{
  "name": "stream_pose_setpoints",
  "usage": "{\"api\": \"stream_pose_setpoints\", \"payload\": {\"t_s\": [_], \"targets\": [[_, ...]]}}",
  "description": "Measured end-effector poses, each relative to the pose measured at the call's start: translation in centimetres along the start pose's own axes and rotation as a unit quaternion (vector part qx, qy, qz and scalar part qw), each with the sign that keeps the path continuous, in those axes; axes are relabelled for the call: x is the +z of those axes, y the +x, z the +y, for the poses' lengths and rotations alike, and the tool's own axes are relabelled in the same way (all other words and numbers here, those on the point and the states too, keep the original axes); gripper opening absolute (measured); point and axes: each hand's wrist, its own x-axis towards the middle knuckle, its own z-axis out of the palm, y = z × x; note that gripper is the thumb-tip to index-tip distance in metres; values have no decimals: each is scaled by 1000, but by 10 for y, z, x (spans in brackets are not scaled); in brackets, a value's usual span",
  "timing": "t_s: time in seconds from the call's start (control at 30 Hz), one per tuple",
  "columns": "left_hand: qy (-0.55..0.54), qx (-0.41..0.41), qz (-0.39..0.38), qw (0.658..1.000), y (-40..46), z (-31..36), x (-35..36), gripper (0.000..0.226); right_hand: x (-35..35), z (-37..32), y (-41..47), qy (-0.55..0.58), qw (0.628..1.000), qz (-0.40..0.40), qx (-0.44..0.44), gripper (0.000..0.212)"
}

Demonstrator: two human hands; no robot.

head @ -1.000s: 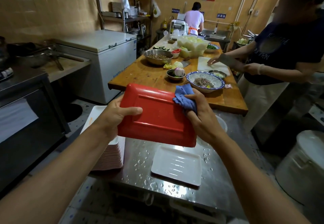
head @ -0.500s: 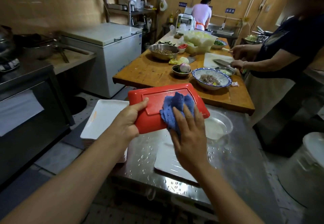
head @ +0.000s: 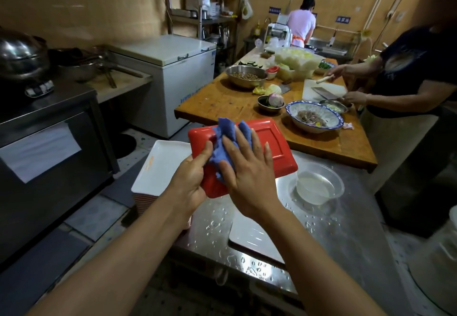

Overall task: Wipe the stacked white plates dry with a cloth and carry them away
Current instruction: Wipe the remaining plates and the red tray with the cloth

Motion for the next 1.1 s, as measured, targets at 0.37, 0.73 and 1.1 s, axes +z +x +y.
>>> {"api": "stream_pose_setpoints", "payload": {"t_s": [0.37, 0.73, 1.1], "targets": [[25, 8, 19, 999, -8, 19, -39, 36, 8, 43, 8, 234, 946, 53, 216, 43], [17, 7, 56, 998, -17, 46, -74, 16, 23, 37, 20, 348, 875, 35, 336, 35], [629, 344, 67, 694, -5, 65, -99, 16, 34, 9, 28, 381, 874, -4, 301, 18]]}}
